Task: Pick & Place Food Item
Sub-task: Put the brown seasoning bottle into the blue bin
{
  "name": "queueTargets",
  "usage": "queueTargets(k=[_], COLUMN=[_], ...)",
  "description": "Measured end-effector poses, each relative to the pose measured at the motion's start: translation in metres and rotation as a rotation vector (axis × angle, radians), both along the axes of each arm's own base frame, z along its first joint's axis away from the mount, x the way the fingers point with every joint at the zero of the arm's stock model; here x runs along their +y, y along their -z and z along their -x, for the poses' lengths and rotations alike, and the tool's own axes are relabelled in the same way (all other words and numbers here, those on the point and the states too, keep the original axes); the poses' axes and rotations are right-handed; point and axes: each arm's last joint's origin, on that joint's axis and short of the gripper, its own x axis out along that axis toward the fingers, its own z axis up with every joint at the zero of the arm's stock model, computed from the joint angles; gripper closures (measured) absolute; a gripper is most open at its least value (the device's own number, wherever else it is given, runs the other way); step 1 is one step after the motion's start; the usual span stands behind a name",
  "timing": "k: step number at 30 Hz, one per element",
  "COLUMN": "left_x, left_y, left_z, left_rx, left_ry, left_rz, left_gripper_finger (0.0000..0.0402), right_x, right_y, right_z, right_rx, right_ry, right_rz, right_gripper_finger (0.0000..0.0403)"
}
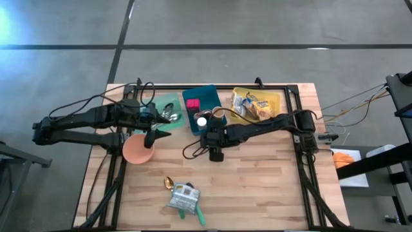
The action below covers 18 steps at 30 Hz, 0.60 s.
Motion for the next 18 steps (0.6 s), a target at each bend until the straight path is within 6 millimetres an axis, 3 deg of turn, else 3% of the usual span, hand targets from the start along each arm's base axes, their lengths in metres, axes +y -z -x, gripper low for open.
queueTargets(k=[18], left_x=[0.0], left_y=[0.0], left_z=[0.0], left_rx=[0.0], left_ry=[-0.001], left_rz=[0.002], left_gripper_finger=[0.0113], right_x=[-0.023], right_y=[0.021], right_z=[0.007], right_rx=[0.022], right_ry=[0.006], right_rz=[-0.023], right_gripper_finger=[0.0142])
